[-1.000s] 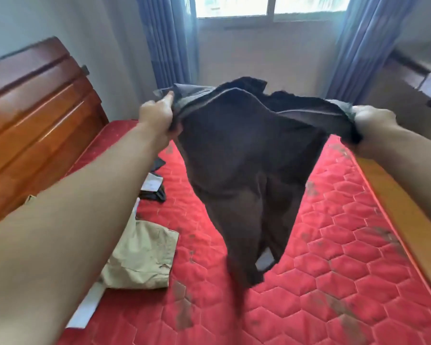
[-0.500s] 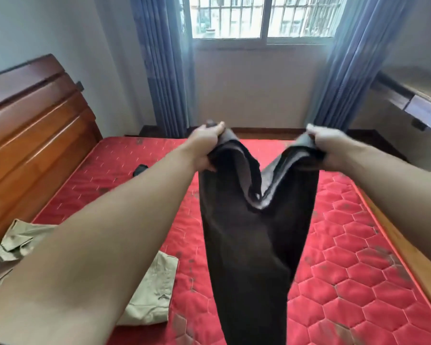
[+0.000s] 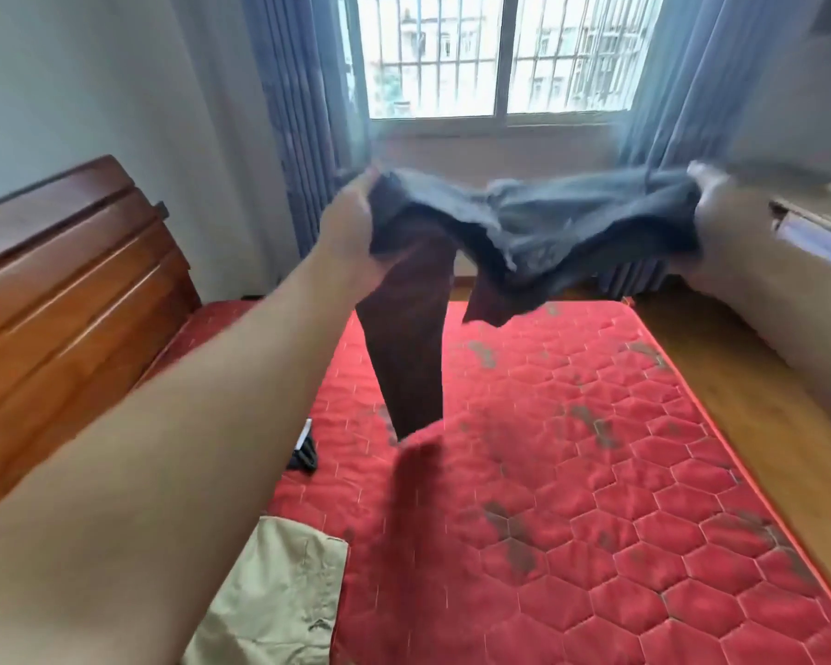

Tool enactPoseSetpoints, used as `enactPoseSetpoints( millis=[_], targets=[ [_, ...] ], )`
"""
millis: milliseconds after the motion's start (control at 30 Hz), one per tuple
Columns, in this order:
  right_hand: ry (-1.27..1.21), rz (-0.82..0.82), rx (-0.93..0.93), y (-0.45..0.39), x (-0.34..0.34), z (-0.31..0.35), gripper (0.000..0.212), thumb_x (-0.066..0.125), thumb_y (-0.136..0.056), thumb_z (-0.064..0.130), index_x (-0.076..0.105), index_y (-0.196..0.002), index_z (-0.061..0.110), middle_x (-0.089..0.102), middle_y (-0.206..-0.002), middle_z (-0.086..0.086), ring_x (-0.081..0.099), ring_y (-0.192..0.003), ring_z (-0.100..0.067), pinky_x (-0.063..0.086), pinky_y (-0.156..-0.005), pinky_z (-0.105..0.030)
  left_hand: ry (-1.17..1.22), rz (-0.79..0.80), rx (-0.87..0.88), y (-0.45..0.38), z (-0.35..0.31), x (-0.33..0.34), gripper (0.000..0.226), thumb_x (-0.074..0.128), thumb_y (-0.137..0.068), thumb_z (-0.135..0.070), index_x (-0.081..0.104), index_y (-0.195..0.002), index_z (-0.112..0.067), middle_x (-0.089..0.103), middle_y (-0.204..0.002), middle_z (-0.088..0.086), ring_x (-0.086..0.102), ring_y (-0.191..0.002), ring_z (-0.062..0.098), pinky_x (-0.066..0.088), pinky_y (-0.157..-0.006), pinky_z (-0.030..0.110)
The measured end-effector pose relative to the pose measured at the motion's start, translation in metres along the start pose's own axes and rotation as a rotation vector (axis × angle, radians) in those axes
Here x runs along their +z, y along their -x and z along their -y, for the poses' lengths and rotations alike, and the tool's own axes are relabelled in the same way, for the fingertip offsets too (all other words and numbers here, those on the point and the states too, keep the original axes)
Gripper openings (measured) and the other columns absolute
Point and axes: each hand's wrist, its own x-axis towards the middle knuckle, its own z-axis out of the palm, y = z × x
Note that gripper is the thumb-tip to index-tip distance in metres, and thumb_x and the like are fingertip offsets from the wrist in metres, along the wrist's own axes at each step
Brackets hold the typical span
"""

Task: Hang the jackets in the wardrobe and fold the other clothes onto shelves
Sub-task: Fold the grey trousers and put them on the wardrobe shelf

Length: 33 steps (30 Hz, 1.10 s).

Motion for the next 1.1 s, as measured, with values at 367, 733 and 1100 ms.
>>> enactPoseSetpoints(
  millis=[367,733,1100],
  targets=[
    [0.739,-0.07,0.471,0.126,-0.158,-0.308,0.032,0.052,-0.093,0.023,0.067,-0.086,-0.005,0.059,-0.069,-0.013,0.054,-0.062,-0.026,0.045,-0.058,-0.037,-0.521,-0.288,-0.531,0.106,0.287,-0.193,0.023,0.063,-0.092,-0.023,0.065,-0.112,-0.011,0.071,-0.105,0.006,0.068,-0.089,0.022,0.056,-0.083,0.038],
    [1.126,0.124,0.728,0.286,-0.302,-0.452,0.037,0.058,-0.09,0.035,0.069,-0.068,0.006,0.064,-0.068,-0.013,0.06,-0.071,-0.03,0.051,-0.073,-0.041,-0.764,-0.198,-0.906,0.294,0.461,-0.27,0.009,0.068,-0.087,-0.022,0.069,-0.087,-0.013,0.074,-0.096,0.008,0.07,-0.088,0.027,0.057,-0.084,0.043],
    [1.303,0.116,0.858,0.376,-0.348,-0.453,0.023,0.076,-0.074,0.033,0.07,-0.078,0.012,0.073,-0.081,-0.008,0.068,-0.078,-0.031,0.055,-0.072,-0.036,-0.928,-0.295,-0.988,0.383,0.473,-0.306,0.016,0.07,-0.085,-0.024,0.066,-0.096,-0.012,0.067,-0.097,0.013,0.067,-0.086,0.031,0.06,-0.054,0.04]
  ],
)
